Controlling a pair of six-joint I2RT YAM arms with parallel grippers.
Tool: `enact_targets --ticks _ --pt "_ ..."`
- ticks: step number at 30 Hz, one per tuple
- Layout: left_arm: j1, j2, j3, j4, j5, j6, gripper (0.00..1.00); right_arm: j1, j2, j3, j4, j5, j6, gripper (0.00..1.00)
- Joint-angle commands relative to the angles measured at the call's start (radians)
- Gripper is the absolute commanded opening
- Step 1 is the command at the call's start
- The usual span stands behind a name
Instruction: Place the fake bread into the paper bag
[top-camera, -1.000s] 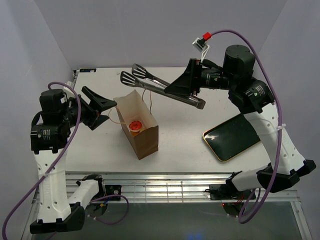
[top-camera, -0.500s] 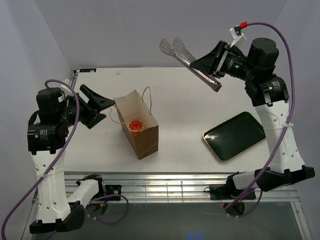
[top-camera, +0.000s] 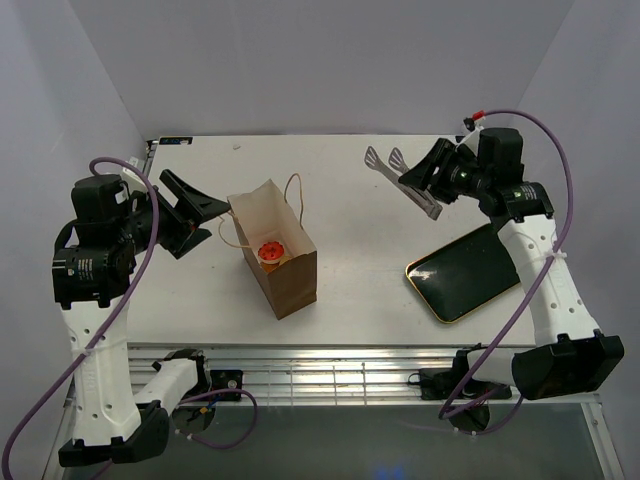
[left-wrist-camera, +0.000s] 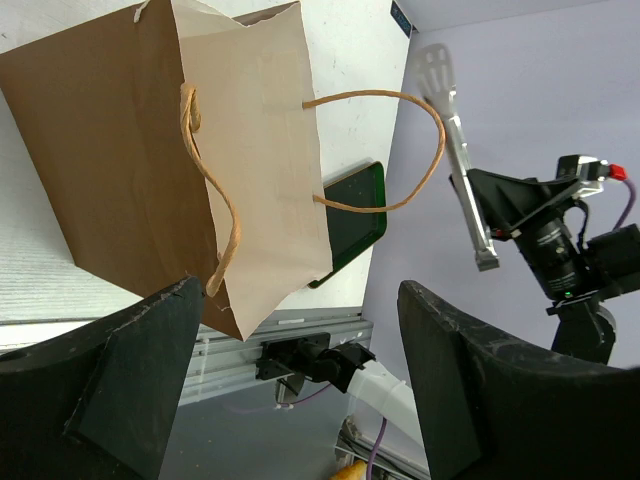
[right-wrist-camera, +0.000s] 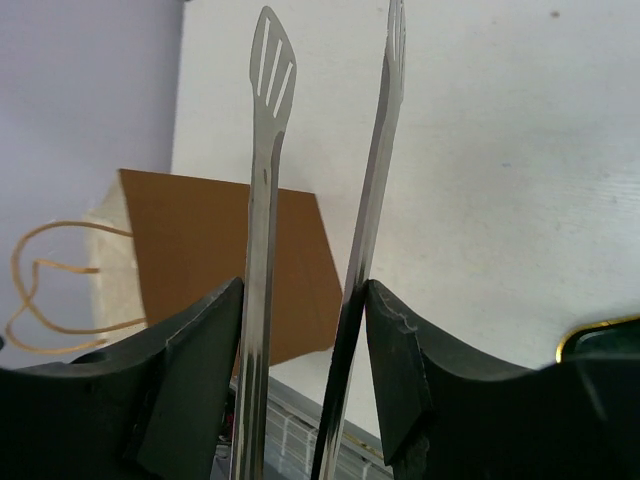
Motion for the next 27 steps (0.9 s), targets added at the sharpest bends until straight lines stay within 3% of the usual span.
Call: enact_targets --ticks 1,6,14,27 --pt "0.003 -0.009 0.019 -0.01 -0.008 0.012 0.89 -0.001 -0.059 -0.069 0.002 0.102 -0.08 0.57" --pt "0.004 -0.026 -0.002 -0.007 -0.004 0.001 0.89 -0.001 -0.064 -0.154 0.005 0.181 -0.13 0.57" --pt "0.004 -0.052 -0.042 0.007 0.002 -0.025 0.89 0.005 -0.027 -0.328 0.11 0.133 -0.112 0.57" --pt "0.004 -0.04 -0.059 0.03 0.01 -0.037 0.88 0.163 0.099 -0.454 0.23 0.194 -0.048 0.57"
